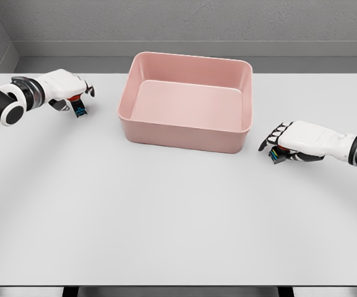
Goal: Put the industrial switch in the basket with both arms
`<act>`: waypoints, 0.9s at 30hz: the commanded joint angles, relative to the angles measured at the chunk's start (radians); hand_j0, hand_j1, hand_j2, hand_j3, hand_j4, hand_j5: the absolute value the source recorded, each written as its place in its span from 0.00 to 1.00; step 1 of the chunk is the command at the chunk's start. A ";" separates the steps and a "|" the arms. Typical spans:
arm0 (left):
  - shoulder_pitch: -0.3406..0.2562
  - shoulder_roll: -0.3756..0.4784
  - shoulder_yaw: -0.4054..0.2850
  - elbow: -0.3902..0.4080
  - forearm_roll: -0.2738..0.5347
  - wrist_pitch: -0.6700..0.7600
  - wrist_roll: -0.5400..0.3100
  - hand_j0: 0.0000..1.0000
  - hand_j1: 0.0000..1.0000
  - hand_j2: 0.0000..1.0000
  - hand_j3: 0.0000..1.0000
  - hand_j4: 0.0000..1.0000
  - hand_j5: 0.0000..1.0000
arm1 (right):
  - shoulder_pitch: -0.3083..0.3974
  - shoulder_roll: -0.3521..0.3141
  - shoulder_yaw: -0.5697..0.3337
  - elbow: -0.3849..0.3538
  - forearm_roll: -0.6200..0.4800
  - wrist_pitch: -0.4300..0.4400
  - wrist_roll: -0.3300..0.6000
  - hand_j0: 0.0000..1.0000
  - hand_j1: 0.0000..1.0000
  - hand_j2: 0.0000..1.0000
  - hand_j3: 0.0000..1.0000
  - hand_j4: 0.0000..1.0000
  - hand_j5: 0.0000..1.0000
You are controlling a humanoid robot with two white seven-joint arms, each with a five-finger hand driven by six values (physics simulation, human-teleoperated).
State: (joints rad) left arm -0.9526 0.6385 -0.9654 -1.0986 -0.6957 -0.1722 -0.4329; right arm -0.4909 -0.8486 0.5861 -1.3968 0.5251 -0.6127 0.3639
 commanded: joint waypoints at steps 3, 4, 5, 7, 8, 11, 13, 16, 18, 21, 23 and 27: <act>0.000 -0.019 -0.001 0.003 -0.041 0.003 0.000 0.71 0.71 0.71 0.71 0.71 0.71 | 0.002 -0.001 0.000 -0.001 -0.004 0.002 0.000 0.60 0.60 0.60 0.60 0.60 0.60; 0.000 -0.019 -0.001 0.003 -0.041 0.003 0.000 0.71 0.71 0.71 0.71 0.71 0.71 | 0.000 -0.001 0.000 -0.001 -0.004 0.002 0.000 0.59 0.59 0.59 0.59 0.59 0.59; 0.000 -0.019 -0.001 0.003 -0.041 0.003 0.000 0.71 0.71 0.71 0.71 0.71 0.71 | 0.002 -0.001 -0.002 -0.001 -0.004 0.002 0.000 0.58 0.58 0.58 0.58 0.58 0.58; 0.000 -0.020 -0.001 0.003 -0.042 0.003 0.000 0.71 0.71 0.71 0.71 0.71 0.71 | -0.002 -0.001 -0.002 -0.001 -0.001 0.002 0.000 0.54 0.54 0.54 0.54 0.54 0.54; 0.000 -0.019 -0.001 0.005 -0.042 0.003 0.000 0.71 0.71 0.71 0.71 0.71 0.71 | -0.002 -0.001 -0.002 -0.001 -0.001 0.002 0.000 0.54 0.54 0.54 0.54 0.54 0.54; 0.000 -0.019 -0.001 0.003 -0.042 0.003 0.000 0.71 0.71 0.71 0.71 0.71 0.71 | -0.002 0.000 -0.002 -0.001 -0.001 0.002 0.000 0.51 0.51 0.51 0.51 0.51 0.51; 0.000 -0.019 -0.001 0.003 -0.044 0.002 0.000 0.71 0.71 0.71 0.71 0.71 0.71 | -0.002 0.000 -0.002 -0.001 -0.001 0.002 0.000 0.49 0.49 0.49 0.49 0.49 0.49; 0.000 -0.019 -0.001 0.011 -0.062 0.002 0.000 0.71 0.71 0.71 0.71 0.71 0.71 | -0.002 0.000 -0.003 -0.001 -0.001 0.002 0.000 0.48 0.48 0.48 0.48 0.48 0.48; 0.000 -0.019 -0.001 0.023 -0.062 0.003 0.000 0.71 0.71 0.71 0.71 0.71 0.71 | -0.003 0.000 -0.003 -0.001 -0.001 0.002 0.000 0.48 0.48 0.48 0.48 0.48 0.48; 0.000 -0.022 -0.001 0.023 -0.064 0.002 0.002 0.70 0.70 0.70 0.70 0.70 0.70 | -0.005 0.000 -0.008 -0.001 -0.001 0.002 0.000 0.47 0.47 0.47 0.47 0.47 0.47; 0.000 -0.023 -0.003 0.026 -0.074 0.002 0.002 0.70 0.70 0.70 0.70 0.70 0.70 | -0.006 0.000 -0.009 -0.001 -0.002 0.002 0.000 0.47 0.47 0.47 0.47 0.47 0.47; 0.002 -0.023 -0.003 0.025 -0.076 0.000 0.002 0.65 0.65 0.65 0.65 0.65 0.65 | -0.021 -0.007 -0.015 -0.001 -0.010 0.002 0.000 0.47 0.47 0.47 0.47 0.47 0.47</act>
State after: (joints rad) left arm -0.9511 0.6151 -0.9691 -1.0737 -0.7680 -0.1712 -0.4317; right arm -0.5154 -0.8519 0.5746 -1.3972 0.5241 -0.6128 0.3640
